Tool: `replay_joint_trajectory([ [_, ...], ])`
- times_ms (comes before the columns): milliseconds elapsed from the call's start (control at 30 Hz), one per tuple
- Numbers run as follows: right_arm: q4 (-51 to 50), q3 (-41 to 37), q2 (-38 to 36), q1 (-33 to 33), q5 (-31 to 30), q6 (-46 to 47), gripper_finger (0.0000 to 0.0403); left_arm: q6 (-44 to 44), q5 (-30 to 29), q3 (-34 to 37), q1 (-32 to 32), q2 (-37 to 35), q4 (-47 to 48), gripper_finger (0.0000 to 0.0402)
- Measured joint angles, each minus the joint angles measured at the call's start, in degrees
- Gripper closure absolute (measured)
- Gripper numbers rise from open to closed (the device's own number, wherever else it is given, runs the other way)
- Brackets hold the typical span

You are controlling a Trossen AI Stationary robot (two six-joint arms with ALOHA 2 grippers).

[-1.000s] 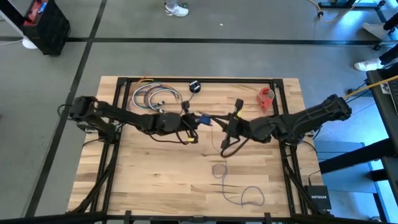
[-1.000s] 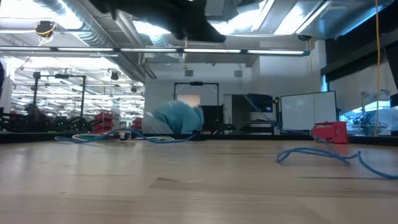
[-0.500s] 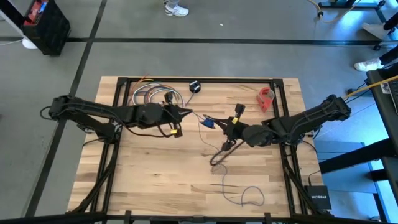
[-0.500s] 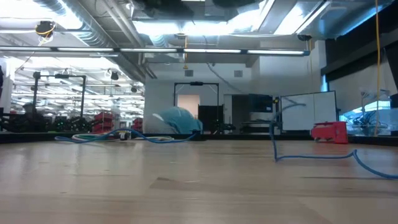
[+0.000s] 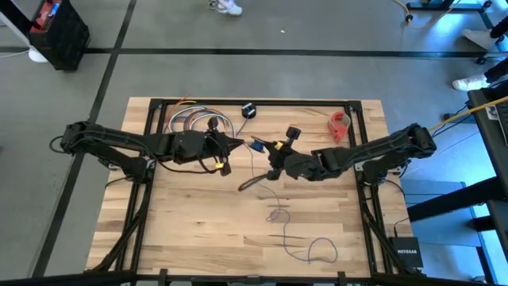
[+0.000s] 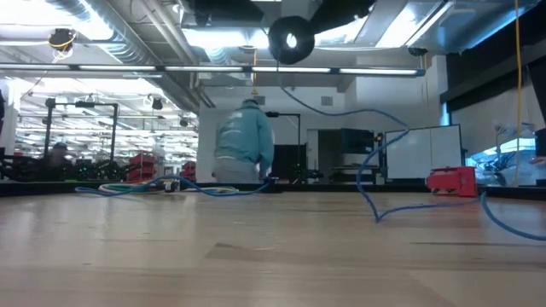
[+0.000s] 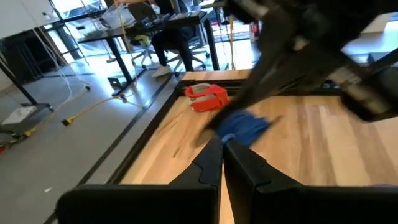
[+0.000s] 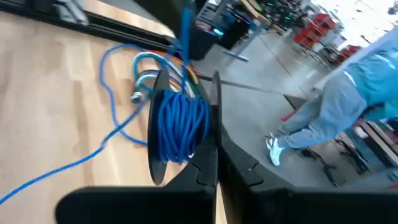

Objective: Coil cords
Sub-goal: Coil the blue wire onto the black spool

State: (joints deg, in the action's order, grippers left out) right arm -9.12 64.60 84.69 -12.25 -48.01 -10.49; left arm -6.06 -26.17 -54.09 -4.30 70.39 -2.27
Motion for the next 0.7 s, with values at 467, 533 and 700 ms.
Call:
replay_joint_trajectory([
  [467,12.6,-0.1,3.2,3.8,4.1,-3.5,0.0398,1.8,0.3,0.0,-1.7,6.1,-10.3,0.0396],
  [533,13.3,-0.2,3.2,3.8,4.1,-3.5,0.0398,1.8,0.4,0.0,-1.9,6.9,-11.0,0.0396],
  [700,16.2,-0.2,3.2,3.6,3.9,-4.7,0.0398,-1.7,0.3,0.0,-3.0,8.7,-13.7,0.0396],
])
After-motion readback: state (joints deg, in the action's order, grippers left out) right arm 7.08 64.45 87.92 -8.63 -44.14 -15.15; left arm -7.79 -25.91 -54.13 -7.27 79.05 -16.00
